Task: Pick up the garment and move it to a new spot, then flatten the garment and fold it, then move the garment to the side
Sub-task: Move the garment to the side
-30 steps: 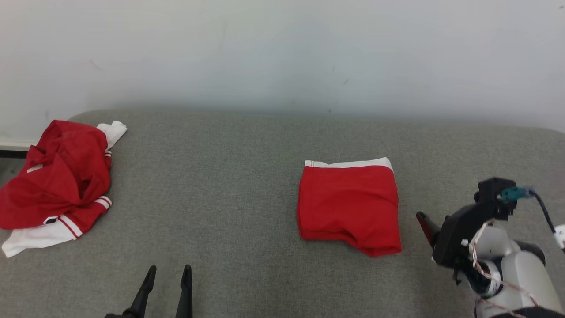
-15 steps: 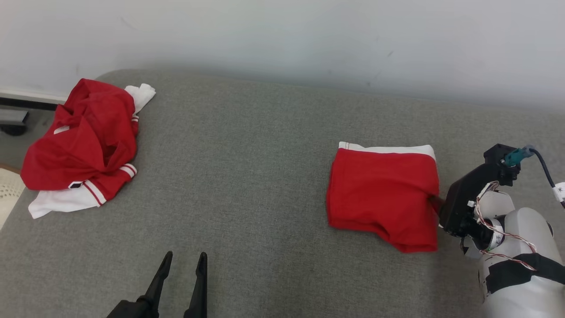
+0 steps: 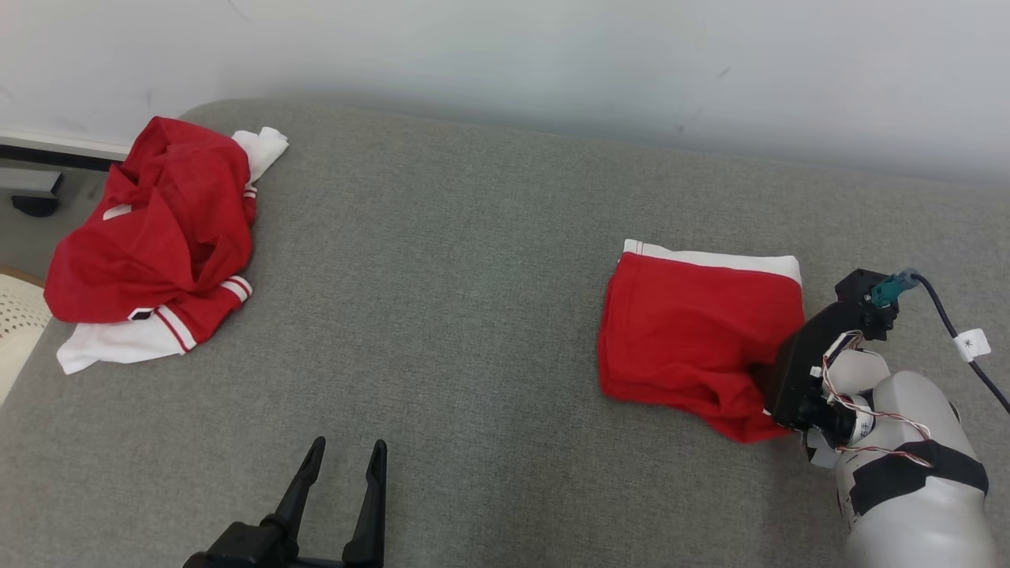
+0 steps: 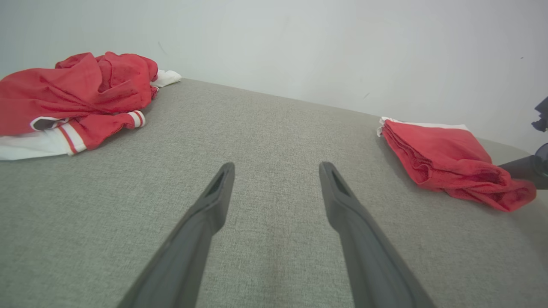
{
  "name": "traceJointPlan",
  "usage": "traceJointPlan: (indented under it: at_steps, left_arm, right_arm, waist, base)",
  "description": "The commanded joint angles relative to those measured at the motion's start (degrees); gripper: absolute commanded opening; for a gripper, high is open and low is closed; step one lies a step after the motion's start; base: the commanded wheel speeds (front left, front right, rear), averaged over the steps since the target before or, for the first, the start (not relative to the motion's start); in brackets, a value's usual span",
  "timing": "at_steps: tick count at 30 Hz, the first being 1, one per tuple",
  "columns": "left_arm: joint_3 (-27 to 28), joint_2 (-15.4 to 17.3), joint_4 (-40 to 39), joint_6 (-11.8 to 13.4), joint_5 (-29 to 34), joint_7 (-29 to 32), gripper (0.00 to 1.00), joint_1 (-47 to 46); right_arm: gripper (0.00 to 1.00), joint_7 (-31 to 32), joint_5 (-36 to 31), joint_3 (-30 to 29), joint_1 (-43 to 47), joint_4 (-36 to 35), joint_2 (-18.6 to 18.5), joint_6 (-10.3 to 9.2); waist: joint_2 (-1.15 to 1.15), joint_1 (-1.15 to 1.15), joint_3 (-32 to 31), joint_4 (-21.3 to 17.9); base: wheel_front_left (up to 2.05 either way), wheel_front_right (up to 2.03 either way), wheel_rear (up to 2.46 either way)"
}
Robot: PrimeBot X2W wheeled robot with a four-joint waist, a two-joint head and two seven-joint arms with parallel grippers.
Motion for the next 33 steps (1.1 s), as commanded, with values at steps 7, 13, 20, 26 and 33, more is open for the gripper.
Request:
traceJointPlan:
  at_steps: [7, 13, 20, 26, 33]
  left_arm:
    - [1.0, 0.4, -0.7, 0.0, 0.4, -0.2, 1.00, -0.2]
    - [1.7, 0.9, -1.8, 0.0, 0.9, -0.2, 1.00, -1.5]
    - [1.6, 1.4, -3.9, 0.0, 1.1, -0.2, 1.00, -3.7]
    - [1.1, 1.9, -7.0, 0.0, 0.3, -0.2, 1.00, -6.2]
    - [0.4, 2.4, -9.1, 0.0, 0.0, -0.2, 1.00, -7.6]
  right_arm:
    - [0.00, -2.7, -3.2, 0.3, 1.0, -0.8, -0.1, -0.14]
    - [0.00, -1.3, -7.3, 1.3, 3.4, -8.5, -1.9, -0.14]
    - [0.00, 0.7, -9.7, 3.3, 8.6, -18.1, -13.4, -0.14]
    - [0.00, -1.7, -12.4, 1.8, 11.1, -19.5, -21.9, -0.14]
    - [0.00, -9.9, -16.3, 1.6, 11.8, -19.9, -29.3, -0.14]
  waist:
    - [0.00, -0.01, 0.8, -2.7]
    - [0.00, -0.01, 2.8, -5.8]
    - [0.00, -0.01, 7.5, -8.4]
    - [0.00, -0.01, 11.0, -8.7]
    - [0.00, -0.01, 13.2, -8.2]
  base:
    - [0.00, 0.00, 0.00]
    - [0.00, 0.00, 0.00]
    - [0.00, 0.00, 0.00]
    - [0.00, 0.00, 0.00]
    - [0.00, 0.00, 0.00]
